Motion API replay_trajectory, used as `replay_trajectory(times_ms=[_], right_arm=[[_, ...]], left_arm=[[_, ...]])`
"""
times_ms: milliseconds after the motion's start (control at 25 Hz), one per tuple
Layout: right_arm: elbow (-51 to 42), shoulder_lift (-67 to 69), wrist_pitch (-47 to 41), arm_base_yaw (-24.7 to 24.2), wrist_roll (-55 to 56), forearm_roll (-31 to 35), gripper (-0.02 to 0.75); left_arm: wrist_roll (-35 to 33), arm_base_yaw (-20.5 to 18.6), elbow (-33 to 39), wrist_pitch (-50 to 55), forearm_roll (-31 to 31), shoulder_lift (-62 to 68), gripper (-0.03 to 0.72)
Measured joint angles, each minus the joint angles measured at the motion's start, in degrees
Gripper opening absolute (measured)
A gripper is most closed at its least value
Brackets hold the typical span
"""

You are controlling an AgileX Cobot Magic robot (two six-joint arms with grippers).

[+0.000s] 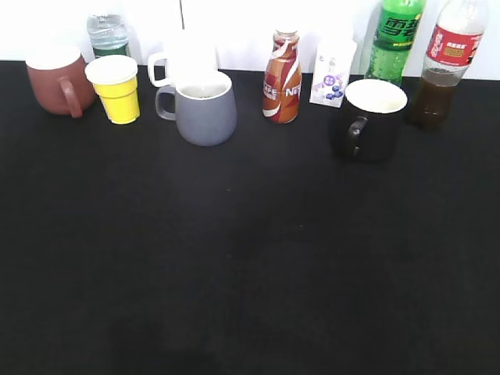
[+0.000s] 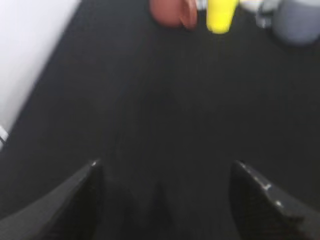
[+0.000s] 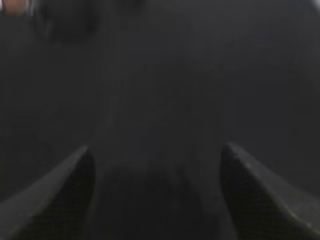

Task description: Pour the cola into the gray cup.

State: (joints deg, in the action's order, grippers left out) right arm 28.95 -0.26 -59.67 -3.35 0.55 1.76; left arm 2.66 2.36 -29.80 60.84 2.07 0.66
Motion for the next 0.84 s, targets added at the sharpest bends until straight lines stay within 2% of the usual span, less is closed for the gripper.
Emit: replay_trajectory(times_ms=[840], right_arm=[[0.0, -0.2, 0.0, -0.1, 0.0, 0.0, 0.585]], left_arm=[[0.0, 0.0, 0.1, 0.0, -0.1, -1.1, 0.587]])
